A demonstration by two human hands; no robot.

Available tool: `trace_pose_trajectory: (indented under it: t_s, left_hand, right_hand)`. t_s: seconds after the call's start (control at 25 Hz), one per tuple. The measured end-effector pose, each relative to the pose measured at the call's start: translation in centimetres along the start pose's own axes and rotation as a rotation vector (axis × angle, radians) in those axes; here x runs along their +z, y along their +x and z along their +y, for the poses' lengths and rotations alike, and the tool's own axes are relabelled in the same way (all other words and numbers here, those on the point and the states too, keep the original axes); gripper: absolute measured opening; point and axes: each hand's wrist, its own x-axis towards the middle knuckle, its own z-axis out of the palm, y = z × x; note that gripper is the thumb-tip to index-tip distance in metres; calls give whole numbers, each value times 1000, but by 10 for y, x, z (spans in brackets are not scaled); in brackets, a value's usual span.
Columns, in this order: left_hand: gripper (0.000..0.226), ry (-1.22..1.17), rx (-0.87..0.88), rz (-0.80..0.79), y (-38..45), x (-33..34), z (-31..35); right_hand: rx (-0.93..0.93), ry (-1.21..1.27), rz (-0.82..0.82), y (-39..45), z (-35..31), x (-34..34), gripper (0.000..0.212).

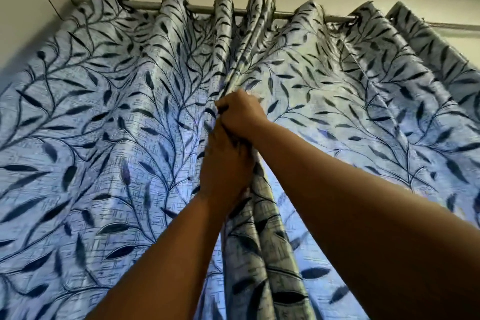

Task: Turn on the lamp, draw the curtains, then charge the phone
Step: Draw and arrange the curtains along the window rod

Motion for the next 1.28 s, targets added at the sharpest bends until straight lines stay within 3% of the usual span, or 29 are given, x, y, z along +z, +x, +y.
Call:
trace_pose_trajectory:
  t_s: [0.08, 0.16, 0.24, 0.32, 0.52, 0.68, 0.8, 0.92, 1.0, 1.12, 1.2, 1.28]
  left_hand:
    - [53, 22, 6, -28, 0, 0, -4]
    - [47, -2, 56, -65, -4, 2, -6]
    - [49, 6, 58, -96, -9, 8, -6]
    - [62, 85, 21, -144, -12, 20, -4]
    - [89, 249, -11, -87, -9, 55, 14]
    - [97, 426, 9, -56, -15, 102, 58]
    - [95, 572, 121, -50, -23, 133, 94]
    - [89, 674, 146, -172, -42, 179, 141]
    - [86, 675, 119, -242, -55, 207, 171]
    - [78, 619, 130, -262, -69, 242, 204]
    - [73, 591, 155, -262, -76, 265, 223]
    - [73, 573, 170, -274, -82, 284, 238]
  right_hand:
    - [12, -30, -30, -2, 4, 1, 10]
    - [18, -39, -60, -8, 13, 4, 14]
    - [23, -6, -64, -15, 27, 7, 44]
    - [69, 61, -48, -25, 45, 7, 58]
    - [167, 199, 1, -57, 111, -27, 35]
    - [235, -133, 141, -89, 189, -79, 27]
    - [143, -496, 247, -109, 226, -99, 39]
    - [120, -563, 268, -134, 269, -128, 54]
    - [121, -480, 228, -148, 296, -149, 56]
    - [69, -222, 17, -172, 331, -178, 45]
    - [51, -231, -105, -192, 355, -195, 43]
    - [42, -315, -79, -210, 376, -208, 39]
